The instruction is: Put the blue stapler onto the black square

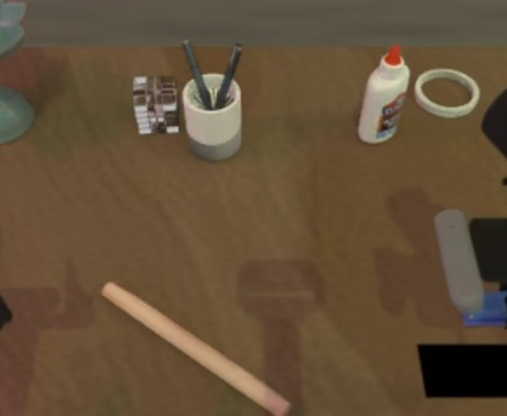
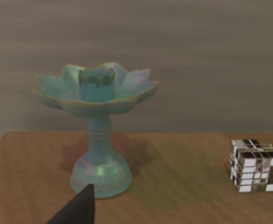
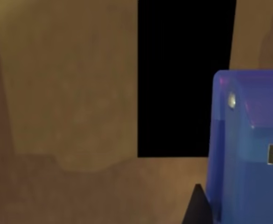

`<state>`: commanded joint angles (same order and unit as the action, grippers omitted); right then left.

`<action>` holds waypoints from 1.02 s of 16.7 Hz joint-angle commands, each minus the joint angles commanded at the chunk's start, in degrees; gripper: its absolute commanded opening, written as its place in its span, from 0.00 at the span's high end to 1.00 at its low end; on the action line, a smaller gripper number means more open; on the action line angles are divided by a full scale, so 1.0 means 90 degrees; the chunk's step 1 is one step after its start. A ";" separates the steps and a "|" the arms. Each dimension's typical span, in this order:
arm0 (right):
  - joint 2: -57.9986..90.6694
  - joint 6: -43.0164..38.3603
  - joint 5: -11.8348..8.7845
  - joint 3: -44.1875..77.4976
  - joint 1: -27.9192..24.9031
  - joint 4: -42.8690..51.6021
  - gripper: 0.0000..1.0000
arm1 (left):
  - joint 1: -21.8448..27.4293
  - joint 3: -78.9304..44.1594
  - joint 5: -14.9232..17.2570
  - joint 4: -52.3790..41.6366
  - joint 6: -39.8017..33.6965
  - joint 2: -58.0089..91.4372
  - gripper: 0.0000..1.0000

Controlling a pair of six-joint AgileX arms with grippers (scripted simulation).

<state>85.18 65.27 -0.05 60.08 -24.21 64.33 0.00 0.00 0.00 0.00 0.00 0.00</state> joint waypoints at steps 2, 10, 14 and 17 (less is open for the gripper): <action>0.0035 -0.0001 0.0001 -0.0068 -0.0001 -0.0103 1.00 | 0.0000 0.0000 0.0000 0.0000 0.0000 0.0000 0.00; 0.0839 -0.0005 0.0000 -0.1406 -0.0024 -0.2363 1.00 | 0.0000 0.0000 0.0000 0.0000 0.0000 0.0000 0.00; 0.1039 -0.0008 0.0001 -0.1727 -0.0025 -0.2792 1.00 | 0.0000 0.0000 0.0000 0.0000 0.0000 0.0000 0.00; 0.1039 -0.0008 0.0001 -0.1727 -0.0025 -0.2792 1.00 | 0.0000 0.0000 0.0000 0.0000 0.0000 0.0000 0.00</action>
<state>94.53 65.21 -0.05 44.54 -24.44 39.21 0.00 0.00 0.00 0.00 0.00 0.00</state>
